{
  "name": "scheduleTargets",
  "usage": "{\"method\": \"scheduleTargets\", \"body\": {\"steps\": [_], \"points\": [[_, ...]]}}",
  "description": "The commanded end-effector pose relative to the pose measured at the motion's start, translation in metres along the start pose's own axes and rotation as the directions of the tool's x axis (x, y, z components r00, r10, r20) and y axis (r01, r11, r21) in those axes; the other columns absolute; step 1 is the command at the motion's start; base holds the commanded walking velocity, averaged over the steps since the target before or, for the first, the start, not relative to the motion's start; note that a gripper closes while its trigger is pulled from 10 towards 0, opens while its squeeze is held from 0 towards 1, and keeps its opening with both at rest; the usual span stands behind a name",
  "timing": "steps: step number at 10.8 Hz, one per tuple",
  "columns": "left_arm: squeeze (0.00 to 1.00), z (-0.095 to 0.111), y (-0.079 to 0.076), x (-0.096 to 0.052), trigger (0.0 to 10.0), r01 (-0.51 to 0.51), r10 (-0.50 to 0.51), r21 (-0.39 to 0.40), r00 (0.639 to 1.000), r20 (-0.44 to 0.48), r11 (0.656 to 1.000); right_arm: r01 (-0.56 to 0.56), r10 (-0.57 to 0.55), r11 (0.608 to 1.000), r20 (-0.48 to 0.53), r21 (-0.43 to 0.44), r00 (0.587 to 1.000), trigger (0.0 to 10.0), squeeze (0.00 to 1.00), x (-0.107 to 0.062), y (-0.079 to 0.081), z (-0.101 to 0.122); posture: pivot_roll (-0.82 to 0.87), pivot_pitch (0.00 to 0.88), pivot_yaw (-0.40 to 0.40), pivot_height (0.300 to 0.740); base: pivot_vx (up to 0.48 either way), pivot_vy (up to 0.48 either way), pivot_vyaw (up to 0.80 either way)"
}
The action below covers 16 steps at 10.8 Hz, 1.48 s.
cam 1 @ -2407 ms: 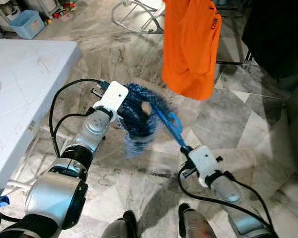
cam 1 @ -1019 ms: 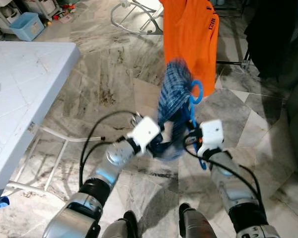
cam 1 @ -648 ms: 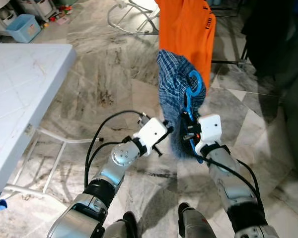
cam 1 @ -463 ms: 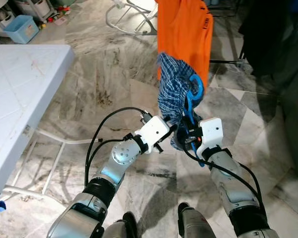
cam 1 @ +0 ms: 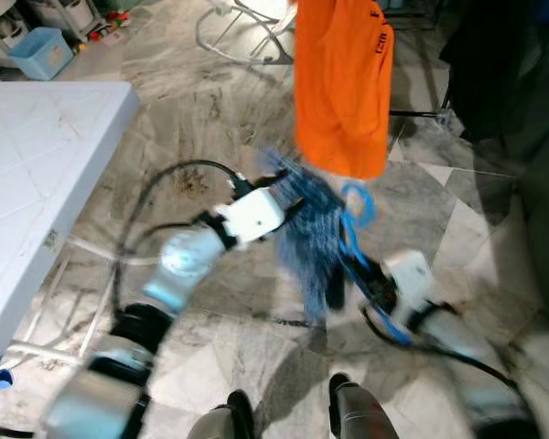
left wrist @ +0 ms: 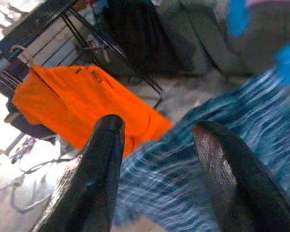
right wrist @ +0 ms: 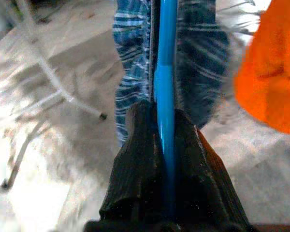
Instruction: Hang hanger
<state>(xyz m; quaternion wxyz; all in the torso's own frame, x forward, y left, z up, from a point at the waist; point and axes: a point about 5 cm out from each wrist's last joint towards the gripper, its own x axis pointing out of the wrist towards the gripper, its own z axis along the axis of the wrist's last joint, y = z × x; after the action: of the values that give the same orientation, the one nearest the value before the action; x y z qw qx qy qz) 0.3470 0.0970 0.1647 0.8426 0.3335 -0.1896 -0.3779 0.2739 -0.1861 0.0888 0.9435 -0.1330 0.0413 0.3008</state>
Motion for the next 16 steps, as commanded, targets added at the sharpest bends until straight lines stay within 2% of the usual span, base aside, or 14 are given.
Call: {"method": "scheduleTargets", "body": {"steps": [1,2,4,7,8,9,10,11,12,14,16], "points": [[1.0,-0.009,-0.007,-0.007,10.0,0.071,-0.07,0.032,0.997,-0.038,0.997,-0.066,0.067,0.998,0.032,-0.021,0.997,10.0,0.0,-0.001,0.004,0.009,-0.37,0.259,0.149,0.74,0.0,0.0,0.0],[1.0,-0.018,-0.01,-0.016,10.0,0.153,-0.146,0.084,0.986,-0.077,0.985,-0.18,0.18,0.98,-0.005,-0.082,0.984,10.0,0.0,-0.012,0.002,0.015,-0.38,0.26,0.149,0.74,0.0,0.0,0.0],[1.0,-0.023,-0.015,-0.021,10.0,0.266,-0.254,0.125,0.962,-0.105,0.956,-0.284,0.278,0.946,-0.057,-0.157,0.959,10.0,0.0,-0.024,-0.007,0.026,-0.39,0.26,0.148,0.74,0.0,0.0,0.0],[1.0,-0.024,-0.01,-0.016,10.0,0.279,-0.261,0.169,0.958,-0.12,0.945,-0.435,0.41,0.873,-0.151,-0.222,0.9,10.0,0.0,-0.03,-0.009,0.036,-0.39,0.253,0.151,0.74,0.0,0.0,0.0],[1.0,-0.025,-0.013,-0.016,10.0,0.326,-0.307,0.169,0.943,-0.125,0.93,-0.466,0.43,0.845,-0.183,-0.264,0.884,10.0,0.0,-0.03,-0.012,0.041,-0.39,0.25,0.149,0.74,0.0,0.0,0.0],[1.0,-0.029,-0.019,-0.02,7.2,0.399,-0.378,0.159,0.914,-0.146,0.903,-0.484,0.441,0.823,-0.203,-0.298,0.874,10.0,0.0,-0.029,-0.015,0.045,-0.39,0.249,0.148,0.74,0.0,0.0,0.0],[1.0,-0.031,-0.023,-0.023,0.5,0.456,-0.437,0.131,0.886,-0.153,0.88,-0.498,0.445,0.801,-0.225,-0.333,0.867,10.0,0.0,-0.029,-0.018,0.048,-0.39,0.249,0.149,0.74,0.0,0.0,0.0],[0.0,-0.032,-0.025,-0.024,0.0,0.502,-0.483,0.11,0.861,-0.158,0.858,-0.503,0.443,0.784,-0.239,-0.364,0.864,10.0,0.0,-0.028,-0.02,0.05,-0.39,0.248,0.149,0.74,0.0,0.0,0.0],[0.0,-0.033,-0.027,-0.025,0.0,0.555,-0.54,0.068,0.826,-0.16,0.829,-0.508,0.436,0.758,-0.262,-0.408,0.861,10.0,0.0,-0.027,-0.022,0.051,-0.39,0.248,0.15,0.74,0.0,0.0,0.0],[0.0,-0.03,-0.02,-0.02,0.0,0.541,-0.532,0.036,0.835,-0.144,0.84,-0.489,0.42,0.751,-0.251,-0.443,0.872,10.0,0.0,-0.023,-0.023,0.052,-0.4,0.252,0.155,0.74,0.0,0.0,0.0],[0.0,-0.03,-0.017,-0.019,0.0,0.541,-0.532,0.023,0.833,-0.15,0.841,-0.429,0.382,0.779,-0.196,-0.457,0.903,10.0,0.0,-0.018,-0.023,0.053,-0.39,0.256,0.157,0.74,0.0,0.0,0.0]]}}
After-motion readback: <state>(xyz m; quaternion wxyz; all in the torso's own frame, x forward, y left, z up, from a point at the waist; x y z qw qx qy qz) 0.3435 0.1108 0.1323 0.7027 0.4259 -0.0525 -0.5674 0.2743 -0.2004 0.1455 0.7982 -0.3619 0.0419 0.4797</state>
